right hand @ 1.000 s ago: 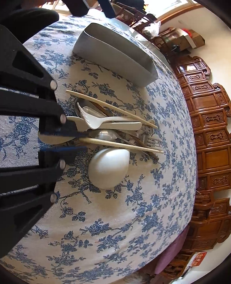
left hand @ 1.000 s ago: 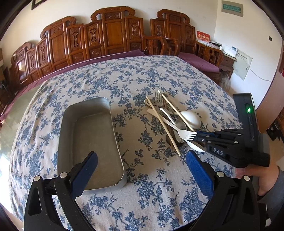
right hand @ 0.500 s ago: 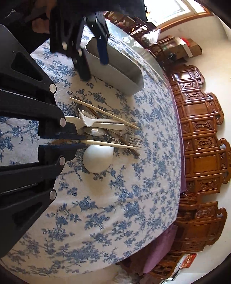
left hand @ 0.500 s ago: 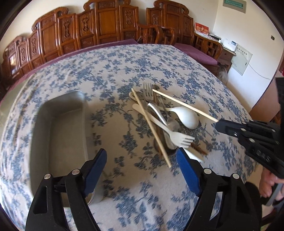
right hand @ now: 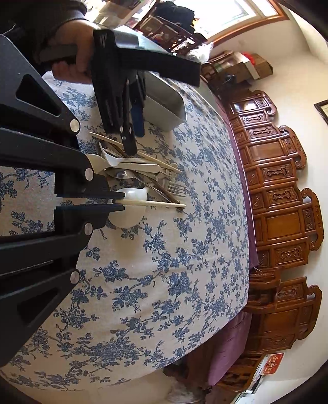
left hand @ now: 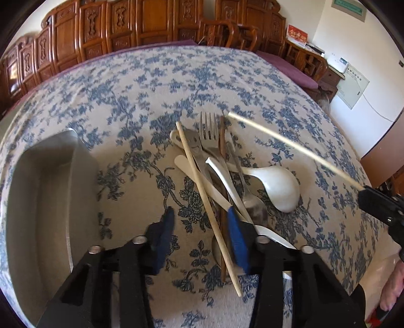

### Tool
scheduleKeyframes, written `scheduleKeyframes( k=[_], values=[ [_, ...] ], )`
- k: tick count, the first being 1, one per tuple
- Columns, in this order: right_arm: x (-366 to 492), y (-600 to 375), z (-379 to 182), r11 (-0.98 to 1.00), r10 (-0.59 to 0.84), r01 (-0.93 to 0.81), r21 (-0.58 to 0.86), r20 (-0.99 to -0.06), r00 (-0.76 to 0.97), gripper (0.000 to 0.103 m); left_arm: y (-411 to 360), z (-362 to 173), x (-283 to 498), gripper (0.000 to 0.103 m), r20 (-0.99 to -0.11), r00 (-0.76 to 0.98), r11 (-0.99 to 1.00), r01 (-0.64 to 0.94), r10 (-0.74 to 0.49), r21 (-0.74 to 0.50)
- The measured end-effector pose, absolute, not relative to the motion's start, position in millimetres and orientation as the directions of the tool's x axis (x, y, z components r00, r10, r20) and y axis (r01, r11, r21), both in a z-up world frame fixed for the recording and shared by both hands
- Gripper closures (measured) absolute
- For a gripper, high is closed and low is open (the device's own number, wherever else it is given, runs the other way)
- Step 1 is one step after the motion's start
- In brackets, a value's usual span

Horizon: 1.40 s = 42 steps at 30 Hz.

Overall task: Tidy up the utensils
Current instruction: 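Grasp a wooden chopstick with the left tool while the right tool grasps another chopstick, then lower the left tool's chopstick into the grey tray and open the left tool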

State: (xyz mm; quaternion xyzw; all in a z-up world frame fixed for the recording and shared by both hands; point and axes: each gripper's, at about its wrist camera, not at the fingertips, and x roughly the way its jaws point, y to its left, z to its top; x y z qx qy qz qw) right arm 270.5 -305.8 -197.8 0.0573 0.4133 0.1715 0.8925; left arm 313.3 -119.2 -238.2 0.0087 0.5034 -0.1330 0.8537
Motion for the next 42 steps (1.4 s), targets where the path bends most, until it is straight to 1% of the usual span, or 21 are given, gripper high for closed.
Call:
scheduleKeyframes(
  k=[2,4,5,6,16,28,36,42],
  values=[
    [269.4,-305.4,-195.6,0.936,0.348,-0.262,0.234,-0.717,0.605,0.098,-117.4,-241.4,316.5,0.072,-0.863,0.443,0.962,0.222,-0.244,-0.158],
    [268.6,-306.3,-193.1,0.938,0.343,-0.260,0.228,-0.714,0.610,0.098,-116.5,-241.9,318.9,0.078,-0.861,0.433,0.958,0.214,-0.268,-0.191],
    [267.9,-305.8,-191.5,0.938,0.342,-0.262,0.225,-0.712,0.613,0.098,-116.0,-240.8,319.0,0.092,-0.858,0.428,0.954,0.214,-0.283,-0.208],
    [267.3,-304.9,-190.3,0.939,0.340,-0.265,0.219,-0.711,0.616,0.098,-115.9,-239.4,318.7,0.099,-0.862,0.430,0.958,0.209,-0.269,-0.195],
    [256.5,-283.3,-172.7,0.927,0.361,-0.322,0.192,-0.685,0.632,0.098,-94.3,-205.8,296.4,0.099,-0.840,0.483,0.963,0.212,-0.249,-0.163],
    [237.4,-252.4,-138.9,0.896,0.421,-0.406,0.179,-0.632,0.650,0.098,-45.3,-158.1,265.6,0.099,-0.796,0.569,0.975,0.186,-0.206,-0.119],
    [221.8,-228.3,-128.5,0.871,0.458,-0.461,0.168,-0.618,0.639,0.098,-9.2,-160.7,263.4,0.099,-0.803,0.578,0.986,0.146,-0.148,-0.076],
    [211.7,-214.1,-124.6,0.858,0.474,-0.487,0.163,-0.614,0.631,0.098,19.2,-177.4,268.9,0.099,-0.825,0.555,0.993,0.098,-0.107,-0.062]
  ],
)
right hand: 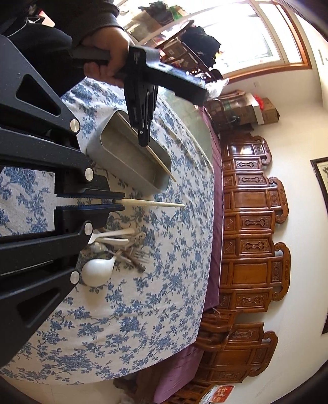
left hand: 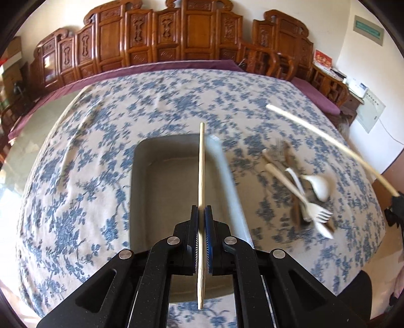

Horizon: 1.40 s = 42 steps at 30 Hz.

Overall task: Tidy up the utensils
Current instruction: 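Lower the left tool's chopstick into the grey tray and open the left tool, then lower the right tool's chopstick into the grey tray and open the right tool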

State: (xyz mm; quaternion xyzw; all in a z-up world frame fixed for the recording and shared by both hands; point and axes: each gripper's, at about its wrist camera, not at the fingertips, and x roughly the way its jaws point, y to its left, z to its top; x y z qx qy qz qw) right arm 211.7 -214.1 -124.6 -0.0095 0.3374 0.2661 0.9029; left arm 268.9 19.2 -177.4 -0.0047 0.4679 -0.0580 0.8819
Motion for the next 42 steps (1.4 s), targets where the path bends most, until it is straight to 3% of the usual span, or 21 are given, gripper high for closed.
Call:
scheduleKeyframes(
  k=[10,13,42],
  values=[
    [209.7,-194.9,-127.4,0.849,0.478,-0.506,0.151,-0.628,0.615,0.098,39.7,-202.9,277.4,0.099,-0.856,0.512,0.997,0.052,-0.070,-0.051],
    [210.5,-185.2,-130.6,0.848,0.479,-0.508,0.154,-0.633,0.608,0.098,44.9,-201.4,277.2,0.092,-0.854,0.516,0.998,0.043,-0.065,-0.050],
    [255.0,-60.6,-191.1,0.878,0.383,-0.464,0.116,-0.752,0.536,0.098,100.0,-134.8,222.9,0.087,-0.779,0.623,0.997,0.059,-0.069,-0.041]
  ],
)
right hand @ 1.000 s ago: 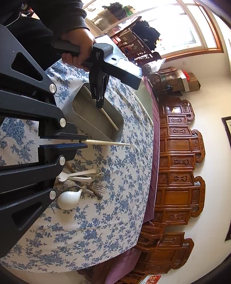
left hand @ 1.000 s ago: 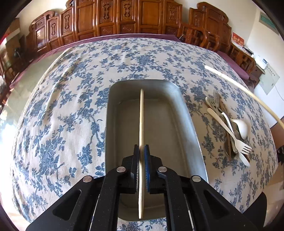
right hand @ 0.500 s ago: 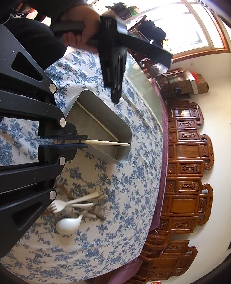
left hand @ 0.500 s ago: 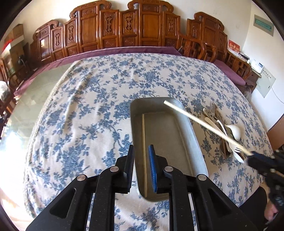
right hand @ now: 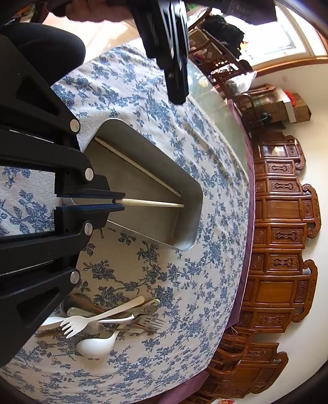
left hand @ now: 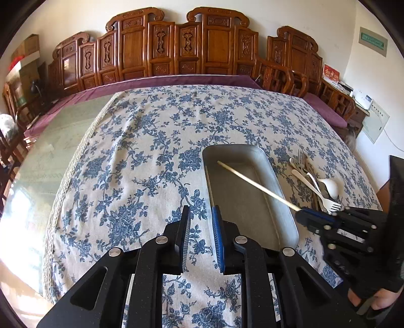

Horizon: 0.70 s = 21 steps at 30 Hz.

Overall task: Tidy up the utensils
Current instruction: 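Lower the right tool's chopstick into the grey tray and open the right tool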

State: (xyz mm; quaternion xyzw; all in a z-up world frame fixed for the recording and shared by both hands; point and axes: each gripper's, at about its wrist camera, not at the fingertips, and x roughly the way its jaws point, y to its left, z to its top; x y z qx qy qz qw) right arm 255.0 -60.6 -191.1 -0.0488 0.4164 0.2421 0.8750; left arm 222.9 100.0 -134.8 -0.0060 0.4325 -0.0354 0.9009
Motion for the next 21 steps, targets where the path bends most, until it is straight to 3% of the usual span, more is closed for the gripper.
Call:
scheduleKeyframes(
  k=[15,18,21],
  values=[
    [255.3,-51.0,-201.7,0.849,0.438,-0.501,0.169,-0.756,0.486,0.096,96.6,-129.6,214.3,0.082,-0.768,0.637,0.997,0.076,-0.070,-0.028],
    [254.1,-52.9,-200.2,0.843,0.448,-0.508,0.175,-0.751,0.485,0.084,93.0,-130.6,214.6,0.080,-0.769,0.636,0.997,0.078,-0.068,-0.024],
    [251.7,-56.9,-196.0,0.833,0.469,-0.520,0.188,-0.739,0.484,0.083,89.1,-130.9,214.5,0.077,-0.768,0.637,0.996,0.083,-0.070,-0.022]
  ],
)
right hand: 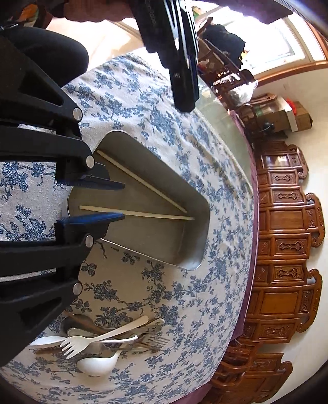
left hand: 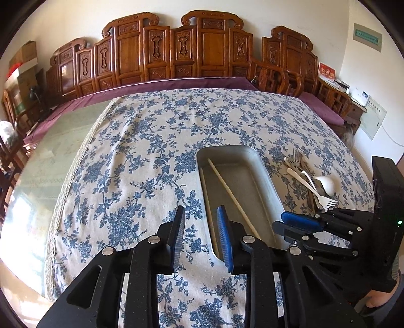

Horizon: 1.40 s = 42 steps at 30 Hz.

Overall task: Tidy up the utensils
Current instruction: 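Lower the right tool's chopstick into the grey tray and open the right tool, then grasp a white plastic spoon from the pile with the right tool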

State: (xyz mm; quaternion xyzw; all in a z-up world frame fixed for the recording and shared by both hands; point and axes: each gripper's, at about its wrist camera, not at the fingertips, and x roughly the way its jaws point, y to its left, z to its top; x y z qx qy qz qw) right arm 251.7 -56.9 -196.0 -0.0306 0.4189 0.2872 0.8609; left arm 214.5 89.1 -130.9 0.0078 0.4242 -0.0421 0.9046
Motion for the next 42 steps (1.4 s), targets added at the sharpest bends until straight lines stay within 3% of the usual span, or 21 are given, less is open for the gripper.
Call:
scheduleKeyframes(
  k=[4,9,16,18,20,29,40,41,42],
  values=[
    [247.9,-71.9,-185.7,0.828,0.487,-0.524,0.200,-0.721,0.493,0.083,78.3,-130.5,215.2,0.072,-0.765,0.640,0.995,0.095,-0.074,-0.017],
    [244.0,-107.6,-173.3,0.841,0.475,-0.508,0.187,-0.706,0.526,0.083,60.7,-131.4,217.0,0.059,-0.762,0.640,0.992,0.124,-0.100,-0.026],
    [247.2,-178.4,-173.0,0.891,0.394,-0.430,0.143,-0.713,0.580,0.083,30.8,-135.4,221.1,0.054,-0.765,0.630,0.986,0.163,-0.134,-0.038],
    [250.5,-196.6,-178.7,0.907,0.365,-0.401,0.132,-0.722,0.588,0.083,23.3,-136.9,221.0,0.041,-0.763,0.631,0.985,0.170,-0.139,-0.040],
    [253.2,-208.5,-185.9,0.916,0.348,-0.378,0.132,-0.731,0.588,0.083,16.4,-138.1,220.5,0.038,-0.761,0.633,0.984,0.174,-0.139,-0.036],
    [272.3,-215.6,-232.1,0.941,0.284,-0.316,0.120,-0.787,0.547,0.076,-4.7,-145.3,214.0,0.034,-0.760,0.631,0.982,0.185,-0.157,-0.050],
    [296.3,-216.8,-252.3,0.946,0.323,-0.207,0.251,-0.803,0.502,0.076,-20.1,-146.2,205.7,0.034,-0.763,0.625,0.976,0.214,-0.166,-0.037],
    [297.1,-217.7,-251.7,0.946,0.324,-0.202,0.255,-0.802,0.502,0.077,-20.2,-146.0,205.3,0.034,-0.763,0.625,0.976,0.214,-0.166,-0.036],
    [297.5,-218.3,-251.7,0.945,0.327,-0.200,0.260,-0.802,0.499,0.087,-19.9,-146.2,205.5,0.034,-0.763,0.625,0.976,0.213,-0.164,-0.035]
  ],
)
